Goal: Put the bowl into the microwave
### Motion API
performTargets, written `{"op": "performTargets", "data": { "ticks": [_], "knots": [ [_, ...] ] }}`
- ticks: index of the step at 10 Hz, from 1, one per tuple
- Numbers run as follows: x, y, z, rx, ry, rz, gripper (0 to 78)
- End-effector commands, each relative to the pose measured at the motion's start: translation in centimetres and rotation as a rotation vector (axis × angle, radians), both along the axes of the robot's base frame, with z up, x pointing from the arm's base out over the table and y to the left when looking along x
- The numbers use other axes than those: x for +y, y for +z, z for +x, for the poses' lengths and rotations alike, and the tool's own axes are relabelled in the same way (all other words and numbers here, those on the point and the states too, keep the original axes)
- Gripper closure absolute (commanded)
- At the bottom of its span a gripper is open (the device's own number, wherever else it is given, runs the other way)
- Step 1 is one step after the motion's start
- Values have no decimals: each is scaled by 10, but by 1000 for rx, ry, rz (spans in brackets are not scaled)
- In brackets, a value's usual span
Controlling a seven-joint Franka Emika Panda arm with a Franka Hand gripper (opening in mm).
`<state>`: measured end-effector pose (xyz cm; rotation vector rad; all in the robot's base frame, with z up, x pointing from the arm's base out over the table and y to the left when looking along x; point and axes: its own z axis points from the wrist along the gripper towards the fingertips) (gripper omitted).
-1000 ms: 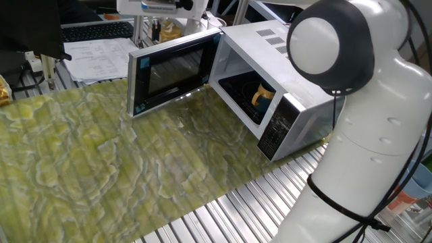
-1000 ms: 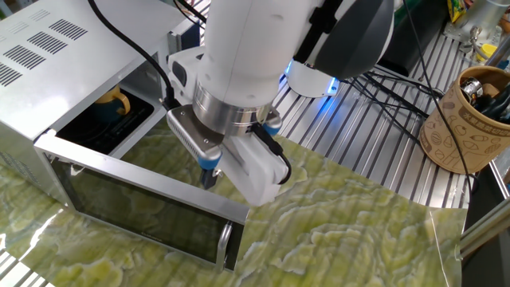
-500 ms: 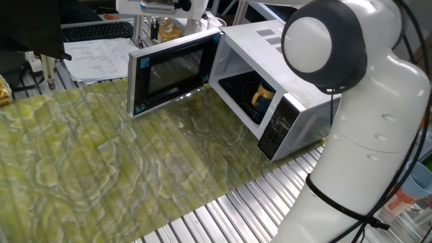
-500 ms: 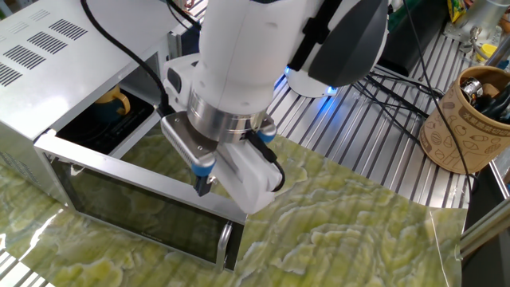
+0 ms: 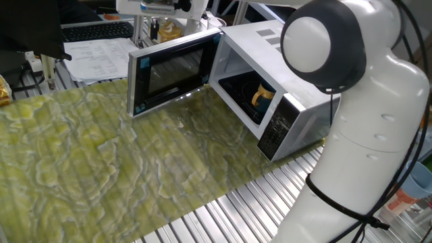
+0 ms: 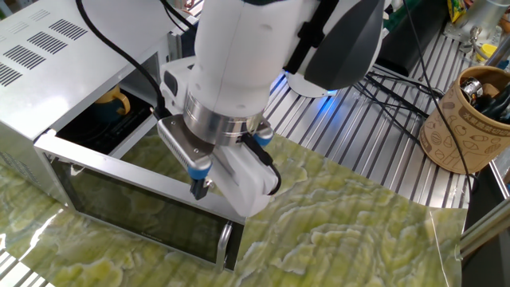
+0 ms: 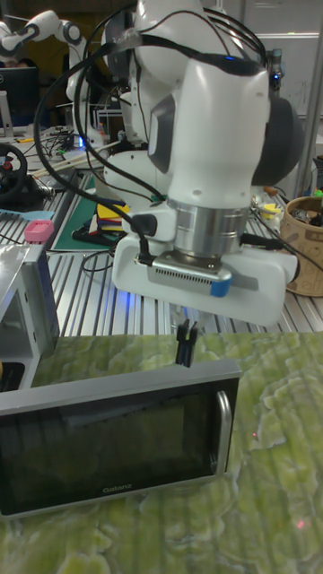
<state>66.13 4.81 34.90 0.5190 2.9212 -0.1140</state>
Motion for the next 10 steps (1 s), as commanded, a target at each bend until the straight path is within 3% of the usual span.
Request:
{"op": "performTargets", "data": {
  "ticks": [1, 3, 10],
  "knots": [
    [-1, -3, 6, -90, -8, -4, 764],
    [-1, -6, 7, -123, -14, -8, 764],
    [-6, -14, 18, -130, -4, -7, 764]
  ]
}}
